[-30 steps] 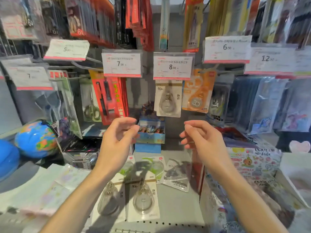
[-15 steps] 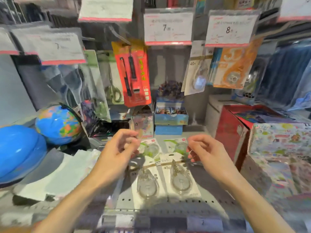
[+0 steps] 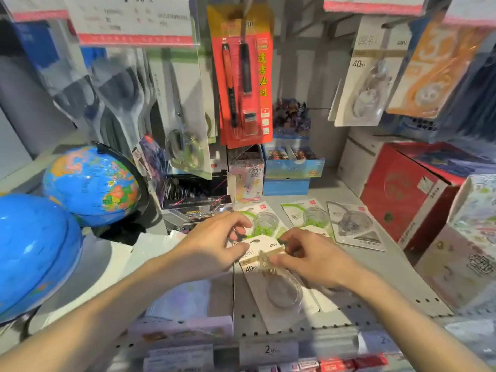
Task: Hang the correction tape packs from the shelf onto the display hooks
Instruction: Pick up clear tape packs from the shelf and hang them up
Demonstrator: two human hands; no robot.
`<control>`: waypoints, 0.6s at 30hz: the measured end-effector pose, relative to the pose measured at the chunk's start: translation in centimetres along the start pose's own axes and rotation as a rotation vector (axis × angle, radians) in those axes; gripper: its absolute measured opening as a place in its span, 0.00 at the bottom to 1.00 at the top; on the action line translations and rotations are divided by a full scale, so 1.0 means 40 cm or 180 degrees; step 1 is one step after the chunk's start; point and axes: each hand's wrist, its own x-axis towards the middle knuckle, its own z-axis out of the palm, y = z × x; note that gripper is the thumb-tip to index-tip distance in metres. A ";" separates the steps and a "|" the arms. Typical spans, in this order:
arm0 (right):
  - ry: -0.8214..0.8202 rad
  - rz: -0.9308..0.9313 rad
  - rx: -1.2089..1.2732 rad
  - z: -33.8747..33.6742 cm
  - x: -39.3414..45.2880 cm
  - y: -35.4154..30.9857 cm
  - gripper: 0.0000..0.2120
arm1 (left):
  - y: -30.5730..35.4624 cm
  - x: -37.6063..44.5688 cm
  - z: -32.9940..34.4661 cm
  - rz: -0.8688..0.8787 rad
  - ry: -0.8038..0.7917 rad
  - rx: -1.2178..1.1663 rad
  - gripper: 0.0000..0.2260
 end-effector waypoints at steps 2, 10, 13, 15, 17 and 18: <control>-0.0120 -0.0026 -0.0102 0.000 0.002 -0.020 0.25 | -0.006 -0.003 0.003 0.0103 -0.0013 0.0083 0.15; -0.0187 0.0007 0.1004 0.002 0.015 -0.026 0.16 | -0.027 -0.022 0.002 -0.0223 -0.0060 -0.0744 0.16; -0.0340 0.0246 0.1591 -0.015 0.012 -0.020 0.26 | -0.029 -0.023 0.005 -0.0363 0.0034 -0.1053 0.14; -0.0282 0.0234 0.1880 -0.027 0.010 -0.012 0.28 | -0.027 -0.021 0.006 -0.0441 0.0135 -0.1183 0.13; -0.0022 0.0185 0.2326 -0.041 0.011 -0.004 0.30 | -0.021 -0.019 0.005 -0.0571 0.0192 -0.1222 0.14; 0.0133 0.0165 0.2550 -0.050 0.013 -0.001 0.31 | -0.013 -0.016 0.004 -0.0630 0.0199 -0.1230 0.17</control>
